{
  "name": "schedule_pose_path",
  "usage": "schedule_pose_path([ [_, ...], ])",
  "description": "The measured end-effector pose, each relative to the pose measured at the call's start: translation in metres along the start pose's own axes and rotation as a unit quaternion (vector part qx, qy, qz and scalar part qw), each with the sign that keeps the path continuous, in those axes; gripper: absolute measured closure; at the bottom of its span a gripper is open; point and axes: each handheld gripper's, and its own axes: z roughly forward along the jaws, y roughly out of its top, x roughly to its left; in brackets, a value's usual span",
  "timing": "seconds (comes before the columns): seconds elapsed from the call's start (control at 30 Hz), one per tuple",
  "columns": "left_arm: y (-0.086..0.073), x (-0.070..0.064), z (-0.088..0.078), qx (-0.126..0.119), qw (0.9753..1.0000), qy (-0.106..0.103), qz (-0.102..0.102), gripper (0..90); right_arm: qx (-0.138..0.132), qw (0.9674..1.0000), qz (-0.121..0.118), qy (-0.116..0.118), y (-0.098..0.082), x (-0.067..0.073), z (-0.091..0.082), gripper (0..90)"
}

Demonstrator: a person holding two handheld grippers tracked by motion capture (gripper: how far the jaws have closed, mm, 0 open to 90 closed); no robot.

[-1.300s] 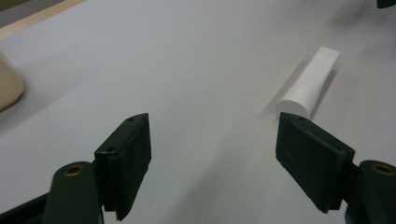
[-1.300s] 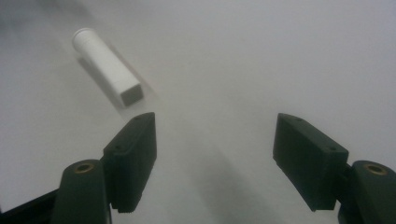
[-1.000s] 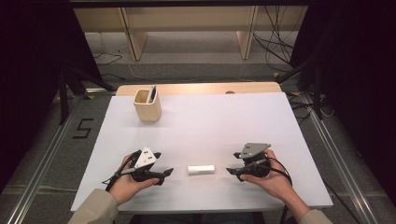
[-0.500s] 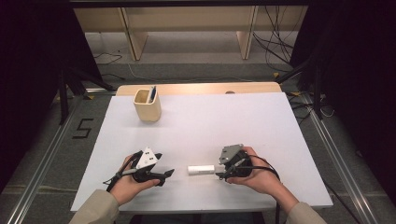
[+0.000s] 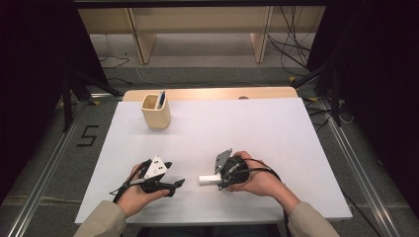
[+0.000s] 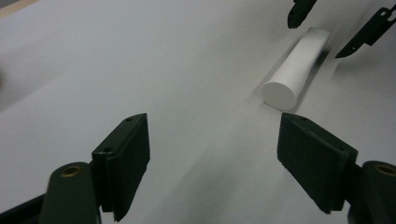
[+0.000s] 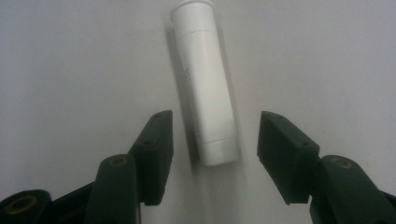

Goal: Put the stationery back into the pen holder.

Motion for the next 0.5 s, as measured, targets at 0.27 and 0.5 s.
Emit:
schedule_pose_path([
  [0.27, 0.000, 0.000, 0.000, -0.001, 1.0000, -0.001, 0.001, 25.5, 0.020, 0.9995, -0.017, 0.020, 0.011, -0.006, 0.006, 52.7],
  [0.5, 0.001, -0.001, 0.000, -0.001, 1.0000, -0.001, 0.003, 25.5, 0.033, 0.9987, -0.024, 0.029, 0.017, -0.008, 0.010, 54.8],
])
